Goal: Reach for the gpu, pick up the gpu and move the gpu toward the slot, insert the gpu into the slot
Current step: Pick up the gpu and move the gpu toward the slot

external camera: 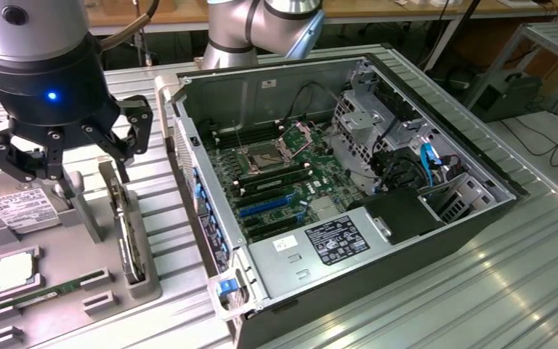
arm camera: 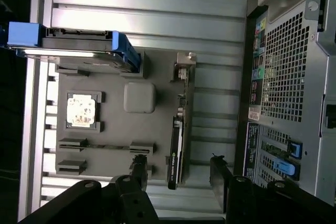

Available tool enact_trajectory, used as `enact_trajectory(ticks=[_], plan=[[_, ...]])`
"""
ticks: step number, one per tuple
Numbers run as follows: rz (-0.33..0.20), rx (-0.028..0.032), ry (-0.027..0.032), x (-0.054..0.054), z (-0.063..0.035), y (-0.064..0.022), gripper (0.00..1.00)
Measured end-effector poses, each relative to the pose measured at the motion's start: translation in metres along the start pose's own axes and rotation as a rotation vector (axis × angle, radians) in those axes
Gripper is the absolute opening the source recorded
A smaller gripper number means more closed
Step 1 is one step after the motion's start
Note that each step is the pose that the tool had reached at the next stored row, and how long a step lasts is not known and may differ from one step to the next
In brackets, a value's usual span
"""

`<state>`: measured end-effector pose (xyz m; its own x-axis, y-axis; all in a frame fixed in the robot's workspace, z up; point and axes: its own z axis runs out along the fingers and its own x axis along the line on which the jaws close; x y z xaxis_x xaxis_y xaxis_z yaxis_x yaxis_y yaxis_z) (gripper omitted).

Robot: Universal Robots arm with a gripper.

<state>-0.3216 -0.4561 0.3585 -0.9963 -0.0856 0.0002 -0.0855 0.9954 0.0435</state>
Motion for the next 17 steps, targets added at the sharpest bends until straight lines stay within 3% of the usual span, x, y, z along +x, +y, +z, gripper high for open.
enact_trajectory(ticks=[8, 17], plan=[[-0.001, -0.0001, 0.0, 0.001, 0.0056, -0.0071, 0.6], [-0.001, -0.0001, 0.0, 0.001, 0.0243, -0.0184, 0.6]])
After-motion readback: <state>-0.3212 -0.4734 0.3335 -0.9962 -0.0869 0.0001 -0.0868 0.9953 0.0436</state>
